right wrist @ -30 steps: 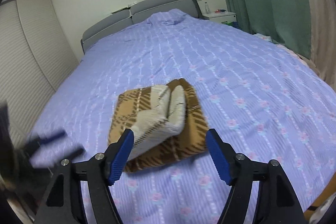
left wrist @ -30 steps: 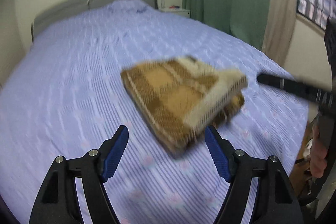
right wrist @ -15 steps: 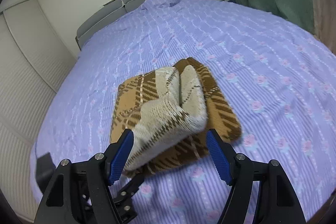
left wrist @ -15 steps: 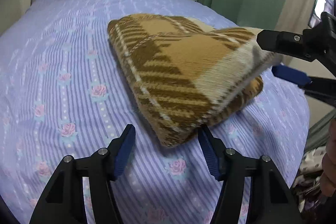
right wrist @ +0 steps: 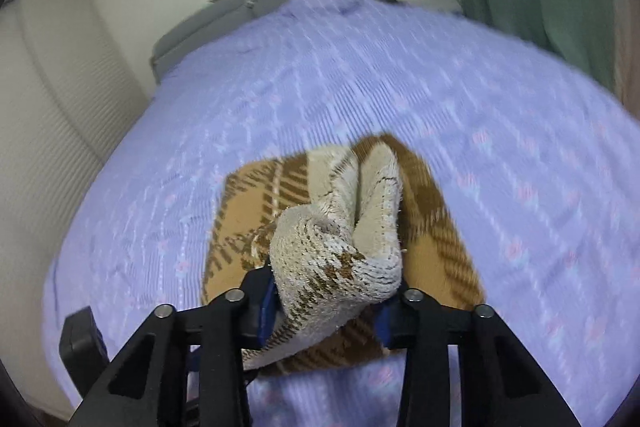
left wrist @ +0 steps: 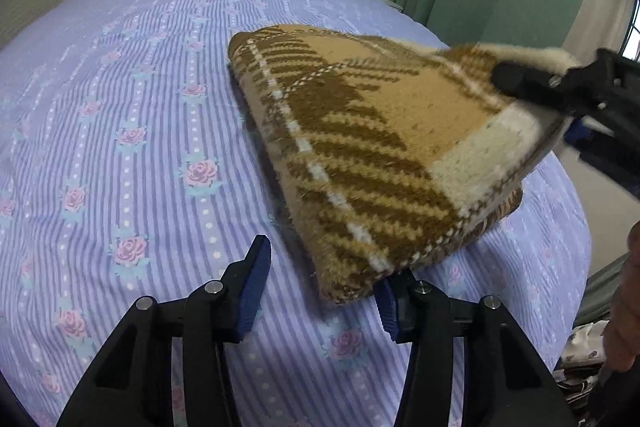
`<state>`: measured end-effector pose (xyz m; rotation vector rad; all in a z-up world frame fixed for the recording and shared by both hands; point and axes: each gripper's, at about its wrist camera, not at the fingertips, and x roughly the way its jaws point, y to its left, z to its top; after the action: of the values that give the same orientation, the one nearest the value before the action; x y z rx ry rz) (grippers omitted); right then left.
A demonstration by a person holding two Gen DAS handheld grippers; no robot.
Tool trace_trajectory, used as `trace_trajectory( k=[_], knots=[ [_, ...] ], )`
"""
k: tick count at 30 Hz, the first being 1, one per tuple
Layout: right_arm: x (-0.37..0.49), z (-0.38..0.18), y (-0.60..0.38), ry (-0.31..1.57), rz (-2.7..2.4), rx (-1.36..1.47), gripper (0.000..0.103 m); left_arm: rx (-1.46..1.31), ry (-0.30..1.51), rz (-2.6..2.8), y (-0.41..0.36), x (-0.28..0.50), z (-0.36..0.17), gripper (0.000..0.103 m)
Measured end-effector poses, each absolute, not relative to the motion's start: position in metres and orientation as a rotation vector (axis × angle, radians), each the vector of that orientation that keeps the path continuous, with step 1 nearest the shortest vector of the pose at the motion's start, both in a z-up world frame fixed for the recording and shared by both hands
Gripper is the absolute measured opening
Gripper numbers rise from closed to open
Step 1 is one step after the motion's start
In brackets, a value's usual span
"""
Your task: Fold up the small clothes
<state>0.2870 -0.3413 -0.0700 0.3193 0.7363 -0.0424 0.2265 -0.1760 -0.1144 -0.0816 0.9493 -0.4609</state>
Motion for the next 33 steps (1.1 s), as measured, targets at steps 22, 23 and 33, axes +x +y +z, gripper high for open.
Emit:
trace_trajectory(
  k=[22,23,33],
  knots=[
    [0.269,-0.134,-0.389,0.787,-0.058,0.198,0.044,-0.061,1.126,-0.436,-0.191,0.251,-0.135,0.054],
    [0.268,-0.132,-0.388,0.785,-0.069,0.192,0.047,-0.005,1.118,-0.444,-0.196,0.25,-0.131,0.054],
    [0.236,-0.101,-0.383,0.746,-0.17,0.117,0.082,0.075,0.994,-0.523,-0.174,0.212,-0.081,0.053]
  ],
)
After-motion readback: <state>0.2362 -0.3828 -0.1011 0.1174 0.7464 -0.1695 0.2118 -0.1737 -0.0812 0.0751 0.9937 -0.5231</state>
